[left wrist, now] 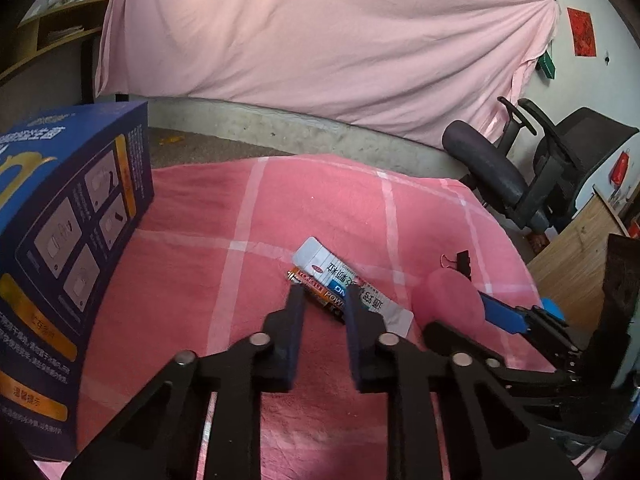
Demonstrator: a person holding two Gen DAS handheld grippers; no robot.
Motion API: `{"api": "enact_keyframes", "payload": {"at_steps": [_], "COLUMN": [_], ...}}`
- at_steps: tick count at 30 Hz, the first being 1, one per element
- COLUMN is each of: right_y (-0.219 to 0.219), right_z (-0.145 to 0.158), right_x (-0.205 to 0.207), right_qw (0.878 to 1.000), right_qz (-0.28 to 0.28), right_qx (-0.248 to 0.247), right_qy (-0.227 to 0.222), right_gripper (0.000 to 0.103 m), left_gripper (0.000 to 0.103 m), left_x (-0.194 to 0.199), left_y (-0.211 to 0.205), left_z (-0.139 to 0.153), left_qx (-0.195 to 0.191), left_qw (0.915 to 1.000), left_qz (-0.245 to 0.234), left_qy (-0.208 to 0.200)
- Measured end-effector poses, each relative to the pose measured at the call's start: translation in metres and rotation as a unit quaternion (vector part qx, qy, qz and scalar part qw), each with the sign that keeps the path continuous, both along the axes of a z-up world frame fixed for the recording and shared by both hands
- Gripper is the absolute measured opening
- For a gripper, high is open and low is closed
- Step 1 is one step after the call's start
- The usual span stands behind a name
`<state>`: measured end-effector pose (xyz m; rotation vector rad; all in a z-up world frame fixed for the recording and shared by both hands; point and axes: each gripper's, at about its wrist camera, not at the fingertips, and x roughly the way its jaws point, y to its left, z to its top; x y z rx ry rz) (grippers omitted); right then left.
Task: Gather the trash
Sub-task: 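Grasp the orange battery with the left gripper while the right grasps the pink round container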
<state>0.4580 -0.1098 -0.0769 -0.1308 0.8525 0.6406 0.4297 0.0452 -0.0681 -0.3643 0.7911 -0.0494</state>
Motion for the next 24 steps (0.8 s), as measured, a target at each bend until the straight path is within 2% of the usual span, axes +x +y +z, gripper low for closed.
{"api": "enact_keyframes", "payload": {"at_steps": [2, 6, 9, 15, 24], "right_y": [0.003, -0.001, -0.005, -0.019, -0.028], "right_z": [-0.001, 0.000, 0.001, 0.003, 0.004], "right_x": [0.000, 0.000, -0.004, -0.008, -0.008], "right_qw": [1.000, 1.000, 1.000, 0.999, 0.999], "right_qz": [-0.001, -0.005, -0.011, -0.031, -0.041], "right_qx": [-0.002, 0.007, 0.009, 0.021, 0.032], "right_qy": [-0.001, 0.001, 0.000, 0.000, 0.002], "right_gripper": [0.087, 0.085, 0.085, 0.085, 0.085], "left_gripper": [0.010, 0.012, 0.013, 0.013, 0.013], "left_x": [0.000, 0.007, 0.011, 0.019, 0.031], "left_y": [0.000, -0.008, -0.013, -0.008, -0.006], "left_z": [-0.001, -0.002, 0.000, 0.000, 0.002], "left_qx": [-0.005, 0.006, 0.017, -0.025, -0.033], "left_qw": [1.0000, 0.9994, 0.9991, 0.9991, 0.9985], "left_qz": [-0.003, -0.030, -0.032, -0.011, 0.018], "left_qy": [0.001, 0.014, 0.022, 0.034, 0.039]}}
